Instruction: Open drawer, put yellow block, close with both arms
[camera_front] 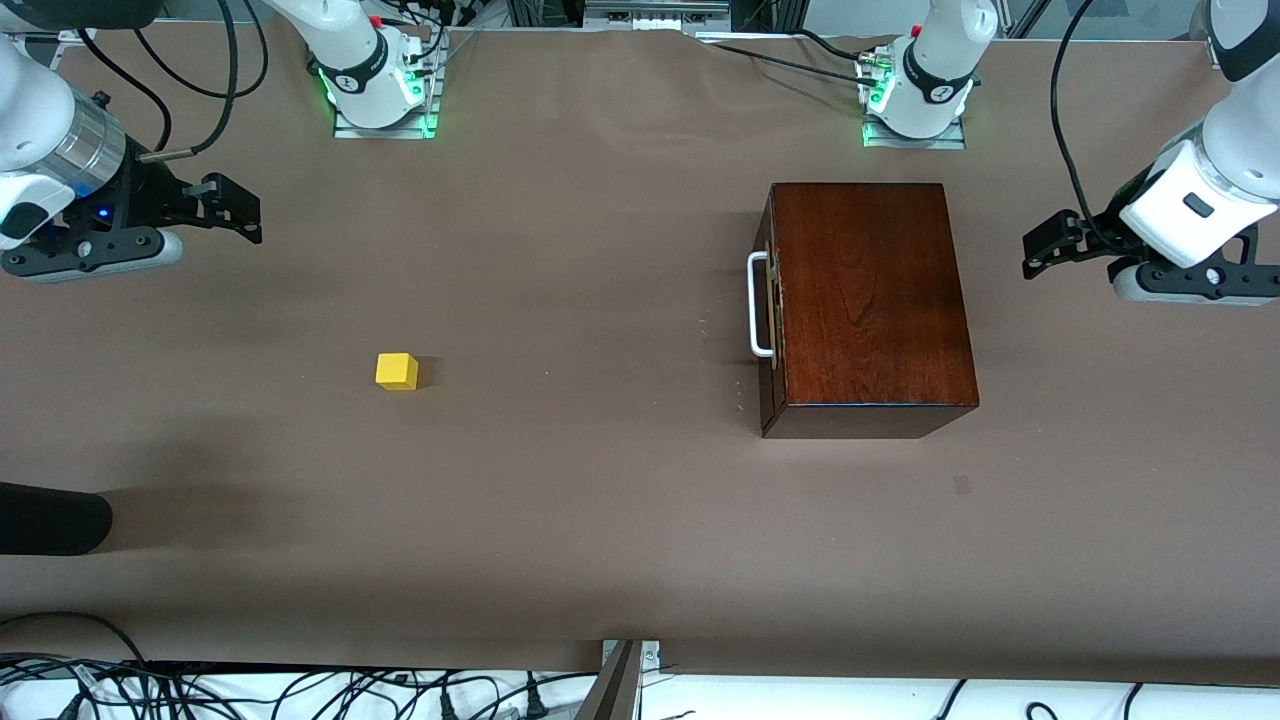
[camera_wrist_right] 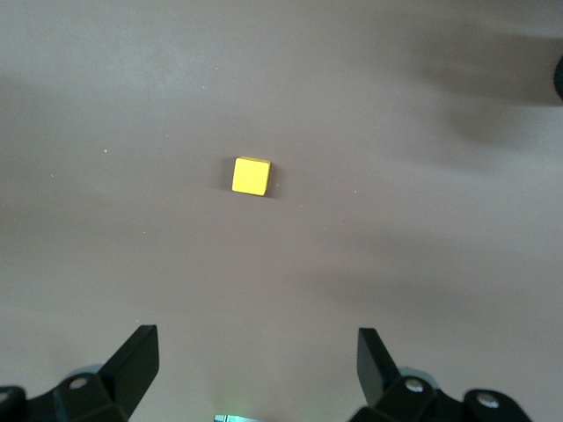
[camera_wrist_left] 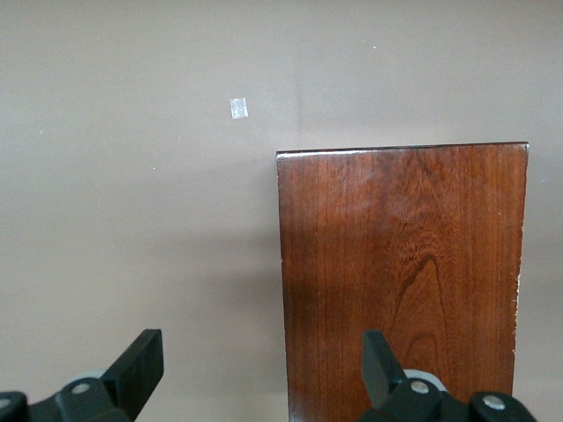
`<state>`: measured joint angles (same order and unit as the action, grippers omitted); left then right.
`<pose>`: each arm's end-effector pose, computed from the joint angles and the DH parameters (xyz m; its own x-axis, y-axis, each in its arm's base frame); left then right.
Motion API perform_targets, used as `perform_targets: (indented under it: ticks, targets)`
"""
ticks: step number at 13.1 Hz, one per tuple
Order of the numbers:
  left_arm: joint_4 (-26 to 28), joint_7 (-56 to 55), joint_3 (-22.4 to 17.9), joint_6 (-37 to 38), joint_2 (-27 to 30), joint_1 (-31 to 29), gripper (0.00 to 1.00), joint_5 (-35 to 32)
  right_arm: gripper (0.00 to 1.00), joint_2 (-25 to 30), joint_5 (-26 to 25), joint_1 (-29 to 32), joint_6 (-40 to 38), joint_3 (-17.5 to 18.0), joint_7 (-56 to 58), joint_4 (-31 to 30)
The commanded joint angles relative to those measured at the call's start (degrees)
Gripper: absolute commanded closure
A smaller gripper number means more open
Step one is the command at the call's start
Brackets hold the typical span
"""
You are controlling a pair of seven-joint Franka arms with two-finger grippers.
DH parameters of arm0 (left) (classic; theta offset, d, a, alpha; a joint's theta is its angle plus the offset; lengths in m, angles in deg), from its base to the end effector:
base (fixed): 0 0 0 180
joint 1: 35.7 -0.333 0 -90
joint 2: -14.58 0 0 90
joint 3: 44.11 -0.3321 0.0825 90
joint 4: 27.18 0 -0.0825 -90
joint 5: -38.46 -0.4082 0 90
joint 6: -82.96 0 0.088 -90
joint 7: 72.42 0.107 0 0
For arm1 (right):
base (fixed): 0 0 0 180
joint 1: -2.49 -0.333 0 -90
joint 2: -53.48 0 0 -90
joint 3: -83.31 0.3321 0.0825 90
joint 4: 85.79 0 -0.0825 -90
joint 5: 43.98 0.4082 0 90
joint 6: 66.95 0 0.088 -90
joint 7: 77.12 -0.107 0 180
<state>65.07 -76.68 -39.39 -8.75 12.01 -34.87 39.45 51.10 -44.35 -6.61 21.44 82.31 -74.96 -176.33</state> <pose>0.5902 -0.0581 0.5975 0.9982 -0.0220 -0.0555 -0.0211 -0.9996 0.0168 0.5816 0.0823 0.6094 0.9809 0.1775 -0.0792 0.1783 -0.9840 0.0042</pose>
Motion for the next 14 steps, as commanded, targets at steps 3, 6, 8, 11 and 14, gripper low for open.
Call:
perform_targets:
  ticks: [3, 6, 8, 11, 14]
  targets:
    - [-1.6, -1.0, 9.7, 5.4, -1.0, 0.2, 0.00, 1.4, 0.00, -0.2, -0.4, 0.4, -1.6, 0.0, 0.6, 0.6]
    - [-1.7, -5.5, 18.2, 4.1, -6.8, 0.3, 0.00, 1.4, 0.00, -0.1, -0.7, 0.1, -1.2, 0.4, 0.5, 0.6]
    - [-1.6, -16.6, 21.2, -2.2, -11.0, 3.5, 0.00, 0.2, 0.00, -0.2, -0.8, 0.1, -1.0, 0.1, 0.5, 0.6]
    - [-1.6, -28.7, 21.2, -8.8, -17.2, 12.1, 0.00, -5.5, 0.00, -0.3, -0.8, 0.1, -0.6, 0.1, 0.5, 0.6]
    - [-1.5, -37.2, 21.2, -11.2, -22.3, 17.9, 0.00, -14.2, 0.00, -0.3, -0.6, 0.1, -0.4, 0.1, 0.1, 0.7]
